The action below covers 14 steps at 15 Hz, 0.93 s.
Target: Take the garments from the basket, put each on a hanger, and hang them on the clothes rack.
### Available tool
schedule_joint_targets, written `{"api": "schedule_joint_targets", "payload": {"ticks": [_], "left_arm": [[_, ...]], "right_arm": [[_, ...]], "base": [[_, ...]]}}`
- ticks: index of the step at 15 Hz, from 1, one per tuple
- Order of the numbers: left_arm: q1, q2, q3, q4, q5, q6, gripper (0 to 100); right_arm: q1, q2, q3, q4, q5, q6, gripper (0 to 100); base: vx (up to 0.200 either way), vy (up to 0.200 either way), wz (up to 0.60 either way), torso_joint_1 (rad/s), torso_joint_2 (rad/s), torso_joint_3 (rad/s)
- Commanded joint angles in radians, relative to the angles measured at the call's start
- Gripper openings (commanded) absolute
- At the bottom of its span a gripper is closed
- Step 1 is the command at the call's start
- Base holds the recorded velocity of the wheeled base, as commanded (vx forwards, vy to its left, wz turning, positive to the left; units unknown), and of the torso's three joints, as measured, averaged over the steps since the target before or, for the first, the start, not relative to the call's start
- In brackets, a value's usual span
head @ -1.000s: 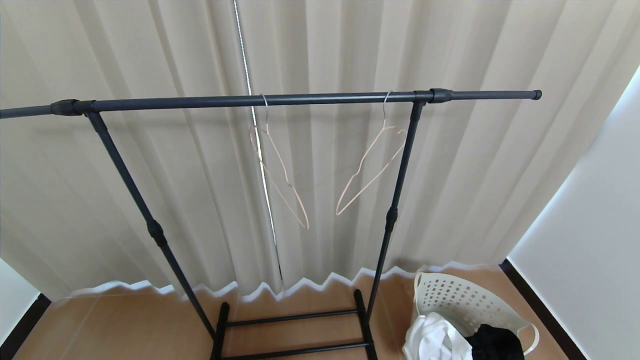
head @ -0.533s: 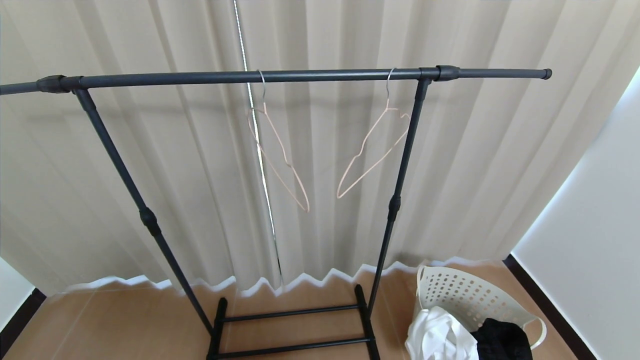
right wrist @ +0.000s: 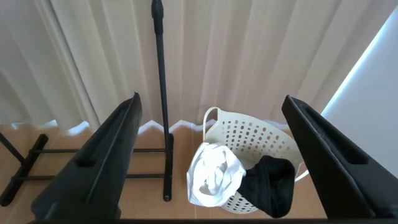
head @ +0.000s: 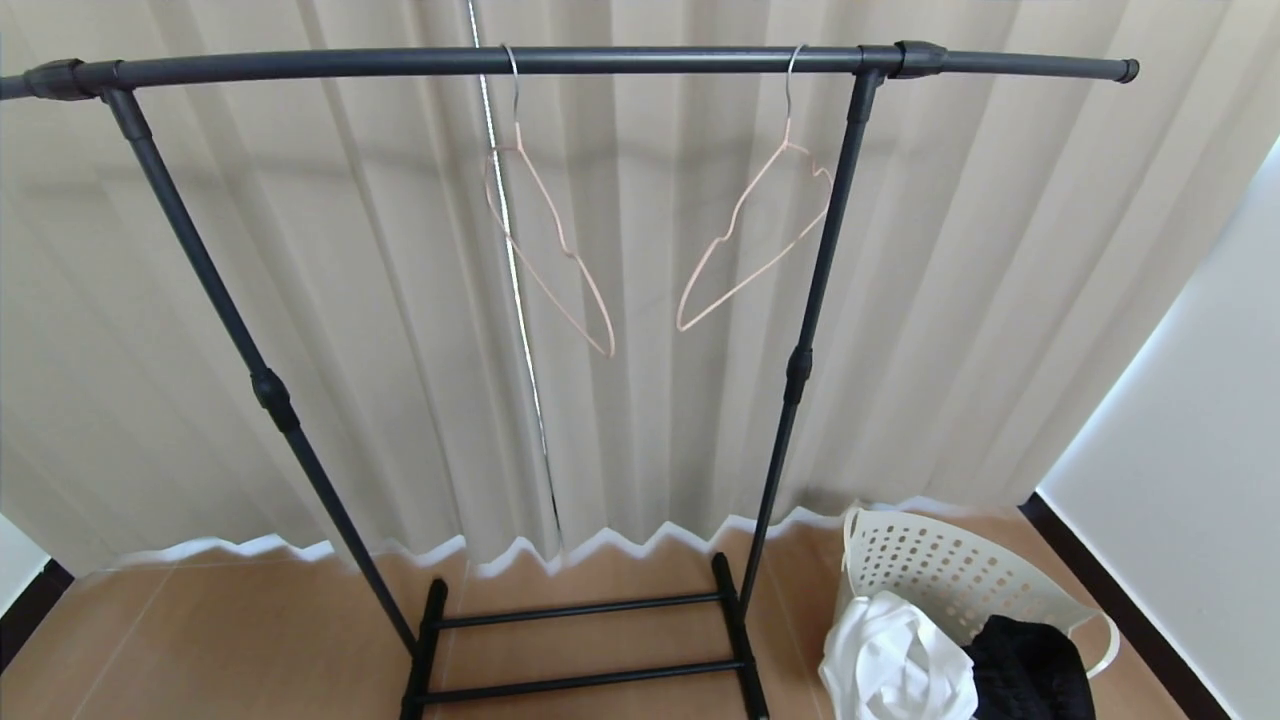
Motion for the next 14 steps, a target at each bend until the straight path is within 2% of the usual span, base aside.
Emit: {"api": "schedule_joint_targets", "payload": {"ticks": [1, 8, 14], "left_arm": [[0.000, 0.002, 0.000, 0.000, 0.000, 0.001, 100], [0.000, 0.002, 0.000, 0.000, 0.005, -0.013, 100], [0.000, 0.002, 0.000, 0.000, 0.005, -0.008, 100]], "right_arm": [[0.000, 0.000, 0.000, 0.000, -0.004, 0.007, 100], [0.000, 0.000, 0.000, 0.000, 0.000, -0.005, 100], [0.000, 0.000, 0.000, 0.000, -0.003, -0.007, 100]], "base": [[0.000, 0.000, 0.00, -0.168, 0.51, 0.339], [0.000, 0.000, 0.00, -0.143, 0.49, 0.347], [0.000, 0.000, 0.00, -0.071, 0.46, 0.374]]}}
